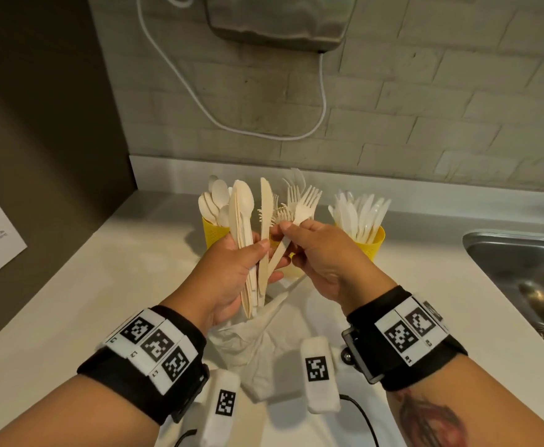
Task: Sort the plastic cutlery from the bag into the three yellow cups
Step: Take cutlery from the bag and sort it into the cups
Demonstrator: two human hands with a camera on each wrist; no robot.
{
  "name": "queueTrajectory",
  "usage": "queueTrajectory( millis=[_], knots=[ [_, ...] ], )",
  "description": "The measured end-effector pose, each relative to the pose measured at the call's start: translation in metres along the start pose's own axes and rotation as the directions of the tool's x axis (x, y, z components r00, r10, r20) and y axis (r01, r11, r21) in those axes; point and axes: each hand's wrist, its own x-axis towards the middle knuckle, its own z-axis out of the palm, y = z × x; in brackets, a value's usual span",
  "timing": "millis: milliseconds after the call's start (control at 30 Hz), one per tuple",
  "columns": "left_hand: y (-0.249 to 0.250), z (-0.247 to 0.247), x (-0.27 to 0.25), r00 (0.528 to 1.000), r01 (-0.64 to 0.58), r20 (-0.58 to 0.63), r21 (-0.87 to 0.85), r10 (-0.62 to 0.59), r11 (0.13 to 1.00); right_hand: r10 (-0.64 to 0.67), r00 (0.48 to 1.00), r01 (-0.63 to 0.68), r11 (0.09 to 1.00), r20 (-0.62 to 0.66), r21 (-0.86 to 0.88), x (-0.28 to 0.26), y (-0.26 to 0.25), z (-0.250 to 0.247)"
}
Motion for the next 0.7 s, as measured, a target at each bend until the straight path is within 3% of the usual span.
queueTrajectory(
  millis=[100, 167, 300, 400, 500, 700],
  knots=[
    [-0.002, -0.004, 0.004, 0.997, -0.016, -0.080, -0.045, 0.012, 0.999, -0.040, 0.996, 0.033, 0.996, -0.075, -0.086, 0.001, -0.006, -0.007],
    [-0.002, -0.007, 0.006, 0.990, -0.033, -0.141, -0.090, 0.020, 0.995, -0.135, 0.983, 0.113, 0.980, -0.128, -0.166, 0.003, -0.012, -0.015],
    [0.001, -0.011, 0.008, 0.979, -0.064, -0.198, -0.107, 0.042, 0.992, -0.394, 0.885, 0.278, 0.874, -0.248, -0.399, 0.019, -0.028, -0.030],
    [0.002, -0.010, 0.008, 0.978, -0.075, -0.201, -0.113, 0.051, 0.991, -0.486, 0.831, 0.279, 0.785, -0.271, -0.553, 0.033, -0.033, -0.028],
    [0.004, -0.009, 0.006, 0.978, -0.088, -0.199, -0.110, 0.065, 0.990, -0.493, 0.841, 0.223, 0.691, -0.223, -0.687, 0.045, -0.020, -0.021],
    [0.005, -0.012, 0.006, 0.982, -0.069, -0.184, -0.102, 0.049, 0.992, -0.402, 0.908, 0.068, 0.418, -0.117, -0.906, 0.058, 0.014, -0.014]
  ],
)
